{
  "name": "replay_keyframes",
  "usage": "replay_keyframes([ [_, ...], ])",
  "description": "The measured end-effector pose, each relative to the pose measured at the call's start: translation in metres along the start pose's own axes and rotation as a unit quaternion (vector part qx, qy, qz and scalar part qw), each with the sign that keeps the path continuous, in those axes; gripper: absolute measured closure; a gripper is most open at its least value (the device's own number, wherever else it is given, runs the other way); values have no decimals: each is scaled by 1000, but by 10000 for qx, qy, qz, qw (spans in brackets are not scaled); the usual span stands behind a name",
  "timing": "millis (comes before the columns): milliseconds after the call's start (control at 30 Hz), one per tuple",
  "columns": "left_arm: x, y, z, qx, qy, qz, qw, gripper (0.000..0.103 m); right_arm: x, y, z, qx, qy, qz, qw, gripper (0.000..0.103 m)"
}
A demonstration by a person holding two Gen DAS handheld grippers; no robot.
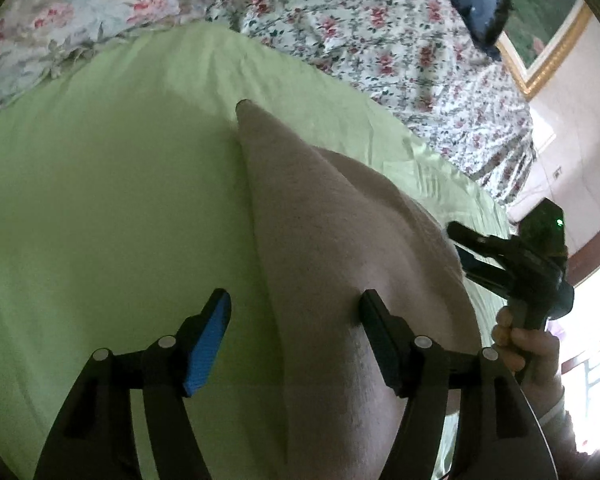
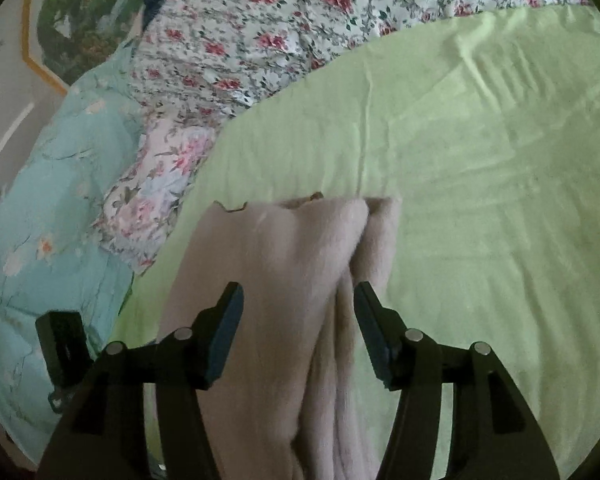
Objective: Fold small clothes
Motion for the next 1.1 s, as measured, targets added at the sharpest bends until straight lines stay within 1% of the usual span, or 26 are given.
replay_keyframes([
  [33,3,0,0,-14,-19,15,10000,36,9,-2,2,14,29,98,9999,71],
  [67,6,0,-1,-20,-62,37,10000,36,13,-5,5,-48,119,95,9999,84],
  [100,7,1,-3,-7,-81,49,10000,39,10,-7,10,-151,133,1,9998,86],
  [133,7,2,-7,28,-51,54,10000,45,0,-10,18,-339,77,-204,9992,91],
  [200,9,7,-19,191,33,127,9997,50,-16,-12,29,-593,41,-511,9969,92],
  [233,10,9,-23,263,33,166,9995,50,-22,-12,29,-718,187,-585,9955,92],
  [267,13,12,-27,350,2,200,9992,50,-22,-10,26,-745,283,-563,9952,92],
  [300,16,16,-30,422,-16,252,9988,49,-20,-8,19,-701,376,-492,9956,92],
  [367,21,23,-33,412,2,412,9983,48,-5,-2,-5,-442,570,-251,9971,92],
  [433,18,27,-35,447,-48,442,9980,48,7,4,-24,-99,496,-19,9987,91],
  [467,13,29,-37,525,-123,418,9977,48,5,6,-28,76,413,-10,9991,86],
  [533,1,35,-42,682,-244,343,9968,48,-9,8,-26,171,339,-154,9992,85],
  [567,-6,40,-43,768,-297,316,9961,48,-20,11,-20,78,319,-239,9992,85],
  [633,-23,51,-45,960,-424,253,9942,48,-38,20,-11,-45,286,-347,9990,82],
  [700,-42,66,-47,1127,-545,166,9920,48,-59,38,-3,-68,195,-429,9989,73],
  [800,-64,90,-46,1178,-541,86,9915,47,-79,68,2,-50,188,-441,9988,65],
  [900,-77,117,-41,1147,-497,68,9921,47,-91,97,-1,11,177,-373,9991,65],
  [967,-76,128,-37,1086,-533,143,9926,47,-95,115,-1,18,216,-297,9993,65],
  [1100,-70,138,-34,993,-554,216,9933,47,-97,132,-3,24,267,-200,9994,65],
])
Point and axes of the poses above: each gripper's, at about its wrist camera, not at the fingertips, and x roughly the way its jaws point, z to its left, y to its underside, the point moved 5 cm from there along x, roughly the way its jaws point, and after that the axes turned 3 degrees about y, right-handed, at the moved point
